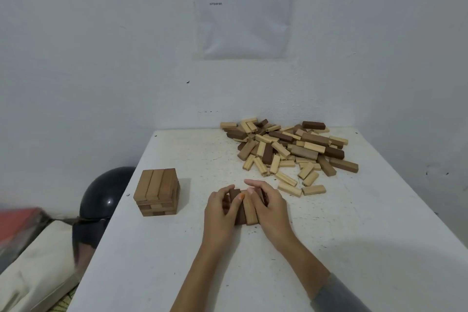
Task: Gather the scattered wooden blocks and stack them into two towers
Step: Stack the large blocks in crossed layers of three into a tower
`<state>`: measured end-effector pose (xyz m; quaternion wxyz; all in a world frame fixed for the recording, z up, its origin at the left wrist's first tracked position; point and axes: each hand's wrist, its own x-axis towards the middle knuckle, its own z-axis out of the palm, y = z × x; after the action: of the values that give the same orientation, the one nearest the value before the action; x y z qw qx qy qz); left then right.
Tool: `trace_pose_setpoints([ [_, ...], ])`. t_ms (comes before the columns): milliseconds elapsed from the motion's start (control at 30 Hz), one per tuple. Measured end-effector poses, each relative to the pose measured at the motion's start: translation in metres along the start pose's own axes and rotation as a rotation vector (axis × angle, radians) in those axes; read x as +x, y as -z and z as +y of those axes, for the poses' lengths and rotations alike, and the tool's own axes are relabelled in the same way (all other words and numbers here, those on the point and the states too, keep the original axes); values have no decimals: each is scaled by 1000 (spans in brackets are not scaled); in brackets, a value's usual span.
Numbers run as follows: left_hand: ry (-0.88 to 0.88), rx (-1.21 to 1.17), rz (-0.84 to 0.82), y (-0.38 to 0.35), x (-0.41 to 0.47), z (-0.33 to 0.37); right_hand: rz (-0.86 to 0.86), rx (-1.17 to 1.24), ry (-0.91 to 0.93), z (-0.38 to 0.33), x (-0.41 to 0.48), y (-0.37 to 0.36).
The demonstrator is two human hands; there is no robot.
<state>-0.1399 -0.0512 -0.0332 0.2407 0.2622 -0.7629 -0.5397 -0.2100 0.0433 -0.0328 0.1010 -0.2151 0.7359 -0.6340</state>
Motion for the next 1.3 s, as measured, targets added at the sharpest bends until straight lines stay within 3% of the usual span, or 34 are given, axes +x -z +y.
trace_pose_setpoints([
  [100, -72, 97, 23, -2, -1, -7, 27, -217, 62, 2, -1, -5],
  [200, -98, 213, 42, -3, 1, -12, 42, -277, 97, 4, -1, -5],
  [433, -42, -13, 51, 3, -5, -9, 203, -340, 107, 6, -11, 3],
  [567, 36, -116, -105, 13, -5, -16, 104, -318, 78, 10, -19, 12],
  [667, 32, -127, -180, 16, -6, -22, -17, -491, 150, 9, -28, 15],
  [800, -30, -2, -194, 21, -10, -19, -64, -727, 255, 12, -32, 14],
  [900, -104, 95, -196, 27, -14, -14, -106, -654, 195, 7, -29, 16],
  [1067, -258, 640, -267, 29, -19, -16, -262, -543, 178, 5, -26, 22],
  [1167, -226, 761, -302, 26, -20, -15, -154, -672, 172, 9, -27, 20],
  [1300, -188, 804, -313, 21, -22, -14, -53, -1027, 102, 19, -27, 30],
])
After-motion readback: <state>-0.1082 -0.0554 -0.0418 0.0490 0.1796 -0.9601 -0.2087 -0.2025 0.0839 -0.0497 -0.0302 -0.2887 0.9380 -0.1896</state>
